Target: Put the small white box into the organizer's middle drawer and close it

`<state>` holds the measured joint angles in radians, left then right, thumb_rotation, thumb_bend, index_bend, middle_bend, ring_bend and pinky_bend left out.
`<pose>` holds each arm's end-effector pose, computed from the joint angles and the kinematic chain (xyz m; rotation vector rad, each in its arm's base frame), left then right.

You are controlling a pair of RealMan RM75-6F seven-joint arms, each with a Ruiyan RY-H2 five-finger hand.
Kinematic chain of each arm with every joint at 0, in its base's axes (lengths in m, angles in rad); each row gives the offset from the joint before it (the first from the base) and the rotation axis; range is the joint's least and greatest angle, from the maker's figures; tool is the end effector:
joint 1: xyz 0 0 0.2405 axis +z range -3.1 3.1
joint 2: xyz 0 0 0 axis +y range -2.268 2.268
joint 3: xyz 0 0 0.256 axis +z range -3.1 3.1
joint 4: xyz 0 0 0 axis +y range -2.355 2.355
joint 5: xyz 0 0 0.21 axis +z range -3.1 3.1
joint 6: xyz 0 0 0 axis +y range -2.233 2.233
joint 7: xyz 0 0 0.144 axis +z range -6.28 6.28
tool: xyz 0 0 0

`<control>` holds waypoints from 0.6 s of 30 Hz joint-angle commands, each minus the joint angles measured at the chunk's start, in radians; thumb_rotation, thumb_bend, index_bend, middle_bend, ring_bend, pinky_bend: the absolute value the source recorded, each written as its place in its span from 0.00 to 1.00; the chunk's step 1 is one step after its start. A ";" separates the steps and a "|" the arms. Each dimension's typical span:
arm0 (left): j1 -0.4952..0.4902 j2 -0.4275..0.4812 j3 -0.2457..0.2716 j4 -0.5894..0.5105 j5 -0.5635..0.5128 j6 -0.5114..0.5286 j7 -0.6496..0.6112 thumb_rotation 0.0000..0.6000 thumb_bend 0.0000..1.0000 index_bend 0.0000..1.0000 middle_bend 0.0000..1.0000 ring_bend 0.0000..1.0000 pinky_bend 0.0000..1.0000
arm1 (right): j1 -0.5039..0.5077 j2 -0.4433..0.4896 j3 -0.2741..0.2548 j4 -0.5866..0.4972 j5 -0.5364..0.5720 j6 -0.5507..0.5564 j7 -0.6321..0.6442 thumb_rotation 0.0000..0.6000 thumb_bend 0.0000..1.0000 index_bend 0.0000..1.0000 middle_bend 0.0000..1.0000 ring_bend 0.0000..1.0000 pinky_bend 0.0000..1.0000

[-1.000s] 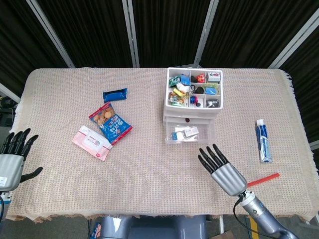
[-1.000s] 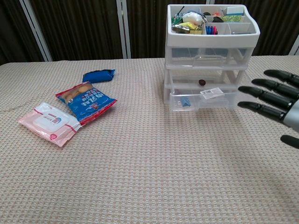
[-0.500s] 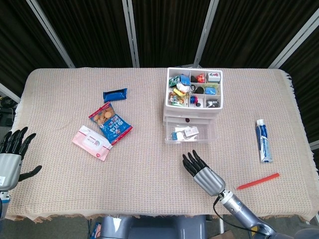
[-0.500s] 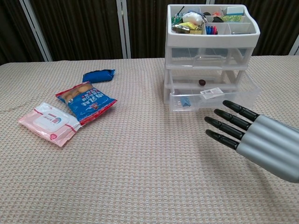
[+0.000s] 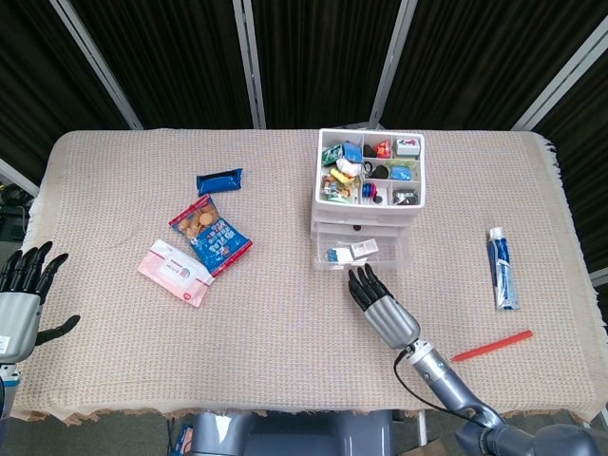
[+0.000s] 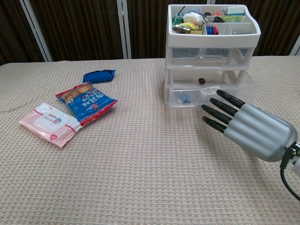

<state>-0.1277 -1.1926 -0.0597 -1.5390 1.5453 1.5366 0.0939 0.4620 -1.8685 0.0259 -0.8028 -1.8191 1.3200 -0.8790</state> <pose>-0.3011 0.1964 0.1477 -1.4321 -0.7416 -0.9293 -0.2298 -0.2712 -0.0658 1.8854 0.3373 0.5211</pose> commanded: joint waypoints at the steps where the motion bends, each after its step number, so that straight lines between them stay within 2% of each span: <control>1: -0.001 0.001 0.000 -0.001 -0.001 -0.001 0.000 1.00 0.11 0.12 0.00 0.00 0.00 | 0.016 -0.016 0.020 0.022 0.021 -0.014 -0.005 1.00 0.23 0.09 0.00 0.00 0.00; 18: -0.001 0.004 -0.001 -0.007 -0.007 -0.007 0.000 1.00 0.11 0.12 0.00 0.00 0.00 | 0.074 -0.068 0.079 0.103 0.116 -0.080 -0.006 1.00 0.23 0.09 0.00 0.00 0.00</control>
<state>-0.1284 -1.1891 -0.0607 -1.5455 1.5385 1.5298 0.0937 0.5335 -1.9340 0.1025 -0.7023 -1.7057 1.2426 -0.8849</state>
